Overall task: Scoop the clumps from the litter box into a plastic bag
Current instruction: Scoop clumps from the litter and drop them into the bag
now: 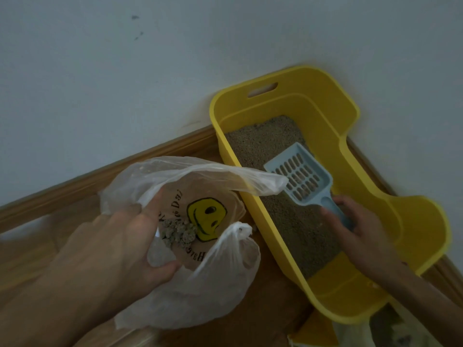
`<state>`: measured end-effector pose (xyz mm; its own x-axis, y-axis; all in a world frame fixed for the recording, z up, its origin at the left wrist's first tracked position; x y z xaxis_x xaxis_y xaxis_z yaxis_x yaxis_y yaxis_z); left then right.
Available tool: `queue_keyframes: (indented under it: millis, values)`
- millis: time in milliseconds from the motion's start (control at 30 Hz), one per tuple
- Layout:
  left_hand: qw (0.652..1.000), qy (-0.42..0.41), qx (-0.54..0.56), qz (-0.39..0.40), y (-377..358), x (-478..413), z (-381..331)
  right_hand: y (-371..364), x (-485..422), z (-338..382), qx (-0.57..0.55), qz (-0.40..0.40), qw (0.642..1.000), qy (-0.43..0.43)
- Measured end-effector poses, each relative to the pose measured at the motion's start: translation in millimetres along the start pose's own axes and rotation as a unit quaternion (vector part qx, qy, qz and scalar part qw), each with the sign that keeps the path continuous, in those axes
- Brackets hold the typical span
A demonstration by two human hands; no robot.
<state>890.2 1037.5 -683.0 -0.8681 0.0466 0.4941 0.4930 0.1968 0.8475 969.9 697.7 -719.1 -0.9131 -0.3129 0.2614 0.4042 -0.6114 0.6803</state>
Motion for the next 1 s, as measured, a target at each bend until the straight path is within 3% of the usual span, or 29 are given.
queue_keyframes:
  millis: [500,1000]
  values:
    - [1.000,-0.004,-0.014,0.006,-2,-1,2,25,79,40,-0.012,0.041,0.993,-0.111]
    - [0.999,0.012,-0.030,0.026,5,7,-9,-3,54,81,0.094,0.163,0.982,-0.022]
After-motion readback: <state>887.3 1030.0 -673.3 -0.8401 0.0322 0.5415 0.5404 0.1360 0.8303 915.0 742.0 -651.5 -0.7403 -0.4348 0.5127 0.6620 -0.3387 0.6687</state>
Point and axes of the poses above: each hand's wrist, its own x-axis away from the middle knuckle, its own y-axis out of the back of the hand, z = x × y, the point moved 5 cm from there along -x, towards the middle knuckle, and after that the axes turned 8 degrees about z, right-handed, at the moved point
